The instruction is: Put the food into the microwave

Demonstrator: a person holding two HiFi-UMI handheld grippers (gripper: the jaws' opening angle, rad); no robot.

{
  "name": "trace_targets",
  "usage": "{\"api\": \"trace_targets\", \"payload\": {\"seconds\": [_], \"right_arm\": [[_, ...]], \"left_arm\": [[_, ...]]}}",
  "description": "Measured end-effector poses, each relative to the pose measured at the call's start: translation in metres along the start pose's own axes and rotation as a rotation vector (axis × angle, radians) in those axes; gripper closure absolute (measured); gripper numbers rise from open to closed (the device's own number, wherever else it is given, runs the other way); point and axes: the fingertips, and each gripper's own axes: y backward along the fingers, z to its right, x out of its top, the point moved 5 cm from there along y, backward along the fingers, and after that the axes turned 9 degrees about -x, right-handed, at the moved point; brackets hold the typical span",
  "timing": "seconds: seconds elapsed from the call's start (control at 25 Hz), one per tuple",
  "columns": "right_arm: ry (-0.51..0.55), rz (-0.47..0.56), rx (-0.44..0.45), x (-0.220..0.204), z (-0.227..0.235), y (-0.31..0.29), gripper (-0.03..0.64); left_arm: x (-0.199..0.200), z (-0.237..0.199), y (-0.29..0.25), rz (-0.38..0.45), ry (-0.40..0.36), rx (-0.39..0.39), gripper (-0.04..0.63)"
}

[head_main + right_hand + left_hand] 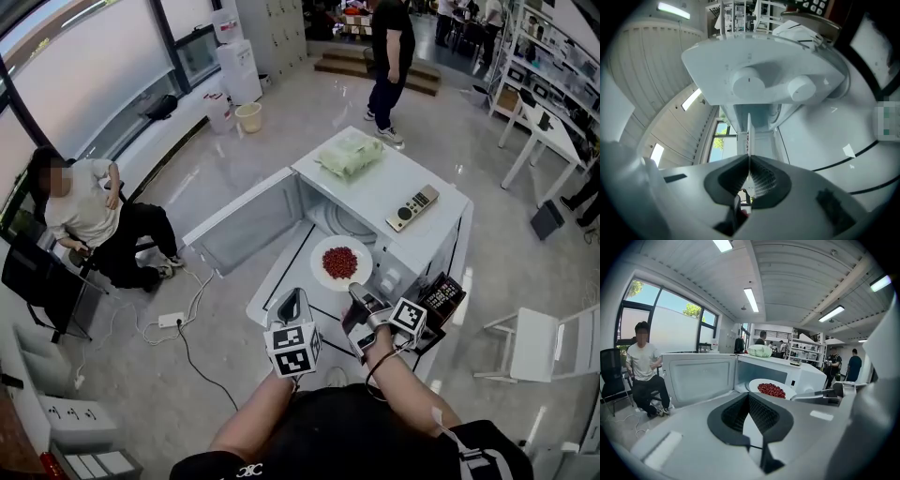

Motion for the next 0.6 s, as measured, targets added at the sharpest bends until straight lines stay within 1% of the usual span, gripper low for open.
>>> {"api": "trace_targets", "payload": {"seconds": [0.24, 0.32, 0.44, 0.6], "right_arm": [[-0.027, 0.003, 0.021, 0.006, 0.003, -0.023, 0.599], [-0.02, 0.001, 0.02, 0.006, 0.005, -0.027, 0.598], [-0.017, 0.005, 0.015, 0.004, 0.005, -0.031, 0.598], [-0.022, 0.034, 0.018, 0.006, 0.005, -0.034, 0.598]], "left_arm": [[0.0, -0.004, -0.016, -0.031, -0.006, 0.02, 0.586], [0.002, -0.005, -0.021, -0.032, -0.006, 0.02, 0.587], [0.005, -0.005, -0.027, -0.036, -0.011, 0.006, 0.587], [0.005, -0.004, -0.04, -0.052, -0.025, -0.032, 0.587]]}}
